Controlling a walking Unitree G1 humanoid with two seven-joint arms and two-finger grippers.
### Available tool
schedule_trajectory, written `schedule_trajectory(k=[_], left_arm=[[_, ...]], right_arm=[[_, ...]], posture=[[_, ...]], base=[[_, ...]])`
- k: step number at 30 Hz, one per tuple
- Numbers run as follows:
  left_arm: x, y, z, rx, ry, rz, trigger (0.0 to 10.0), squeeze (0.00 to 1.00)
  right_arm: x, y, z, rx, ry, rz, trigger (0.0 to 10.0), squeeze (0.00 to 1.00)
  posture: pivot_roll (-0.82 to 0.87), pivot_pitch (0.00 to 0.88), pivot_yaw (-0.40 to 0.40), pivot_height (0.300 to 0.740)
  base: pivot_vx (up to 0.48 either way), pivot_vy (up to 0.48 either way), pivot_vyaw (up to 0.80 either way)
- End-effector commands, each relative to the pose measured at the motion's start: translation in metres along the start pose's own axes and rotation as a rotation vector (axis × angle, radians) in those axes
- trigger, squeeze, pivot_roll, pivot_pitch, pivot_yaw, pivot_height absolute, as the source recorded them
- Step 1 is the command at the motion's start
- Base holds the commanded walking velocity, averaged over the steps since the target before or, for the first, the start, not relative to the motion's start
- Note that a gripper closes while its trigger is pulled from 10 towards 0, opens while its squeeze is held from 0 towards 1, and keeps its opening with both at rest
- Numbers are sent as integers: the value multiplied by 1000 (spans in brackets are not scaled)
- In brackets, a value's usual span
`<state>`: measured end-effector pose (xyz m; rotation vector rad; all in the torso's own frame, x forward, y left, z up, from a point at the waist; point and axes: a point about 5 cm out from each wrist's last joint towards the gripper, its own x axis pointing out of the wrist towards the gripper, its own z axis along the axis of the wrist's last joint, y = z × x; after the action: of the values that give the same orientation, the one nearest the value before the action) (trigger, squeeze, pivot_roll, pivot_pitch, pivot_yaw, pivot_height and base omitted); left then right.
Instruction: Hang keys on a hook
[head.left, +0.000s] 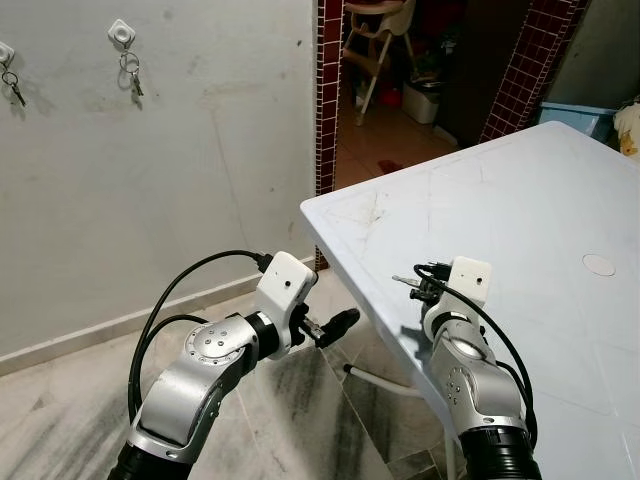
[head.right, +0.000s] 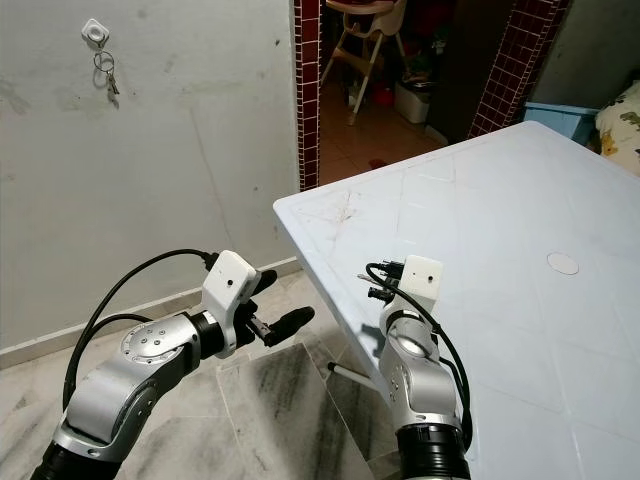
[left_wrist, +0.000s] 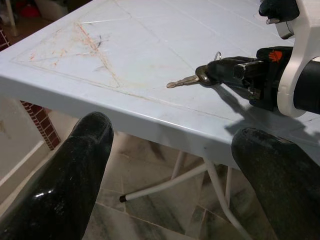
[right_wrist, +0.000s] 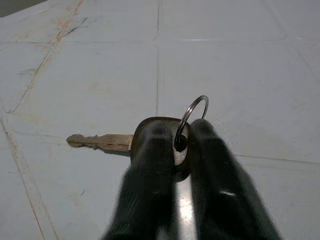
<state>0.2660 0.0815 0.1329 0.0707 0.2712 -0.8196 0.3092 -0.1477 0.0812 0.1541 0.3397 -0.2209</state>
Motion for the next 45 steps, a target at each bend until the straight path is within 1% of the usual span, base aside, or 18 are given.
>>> schedule_trajectory(k=[1, 10, 18, 22, 26, 27, 28, 29, 30, 32, 33, 34, 35, 37, 40, 41, 42, 45], left_arm=[[0, 0, 4, 21, -4, 4, 10000, 0], [1, 2, 2, 35, -1, 27, 10000, 0], [5, 3, 4, 49, -15, 39, 10000, 0], [4, 6, 6, 56, -36, 75, 10000, 0], [4, 11, 9, 56, -59, 125, 10000, 0], [2, 17, 12, 71, -82, 180, 10000, 0], [-1, 22, 15, 75, -110, 229, 10000, 0], [-5, 26, 19, 76, -141, 274, 10000, 0], [-9, 31, 21, 76, -167, 320, 10000, 0], [-23, 42, 22, 87, -187, 422, 10000, 0], [-27, 44, 20, 93, -182, 444, 10000, 0], [-27, 44, 20, 93, -182, 444, 10000, 0], [-33, 48, 15, 90, -170, 474, 10000, 0], [-38, 51, 11, 103, -153, 516, 10000, 0], [-43, 53, 8, 108, -153, 555, 10000, 0], [-51, 57, 8, 135, -173, 637, 10000, 0], [-55, 59, 8, 143, -183, 674, 10000, 0], [-63, 64, 0, 136, -158, 737, 10000, 0]], right_arm=[[2, 1, -4, 8, 24, 1, 0, 0], [3, 0, 2, 23, -3, 13, 0, 0], [3, 4, 7, 31, -23, 67, 0, 0], [-2, 10, 24, 62, -115, 140, 0, 0], [-7, 9, 40, 100, -191, 177, 0, 0], [-10, 9, 46, 102, -221, 193, 0, 0], [-11, 8, 51, 101, -239, 204, 3765, 0], [-13, 8, 54, 99, -252, 212, 4941, 0], [-15, 7, 56, 94, -264, 217, 10000, 0], [-19, 3, 63, 82, -297, 224, 10000, 0], [-21, 2, 64, 82, -305, 226, 10000, 0], [-21, 2, 64, 82, -305, 226, 10000, 0], [-26, 0, 67, 82, -326, 238, 10000, 0], [-31, -2, 69, 89, -340, 253, 10000, 0], [-37, -4, 72, 99, -355, 262, 10000, 0], [-44, -5, 76, 105, -376, 277, 10000, 0], [-48, -5, 77, 108, -384, 283, 10000, 0], [-56, -5, 78, 85, -402, 313, 10000, 0]], posture=[[132, 0, -5, 740], [130, 0, -7, 740], [124, 0, -6, 740], [122, 0, -5, 740], [122, 0, -5, 740], [123, 0, -7, 740], [122, 0, -3, 740], [121, 0, -2, 740], [121, 0, -2, 740], [130, 0, -1, 740], [130, 0, -1, 740], [130, 0, -1, 740], [139, 0, -3, 740], [144, 0, -5, 740], [151, 0, -6, 740], [155, 0, -6, 740], [155, 0, -6, 740], [154, 0, -8, 740]], base=[[0, 0, 0], [0, 0, 0], [0, 0, 0], [0, 0, 0], [0, 0, 0], [0, 0, 0], [0, 0, 0], [0, 0, 0], [0, 0, 0], [0, 0, 0], [0, 0, 0], [0, 0, 0], [0, 0, 0], [0, 0, 0], [0, 0, 0], [0, 0, 0], [0, 0, 0], [0, 0, 0]])
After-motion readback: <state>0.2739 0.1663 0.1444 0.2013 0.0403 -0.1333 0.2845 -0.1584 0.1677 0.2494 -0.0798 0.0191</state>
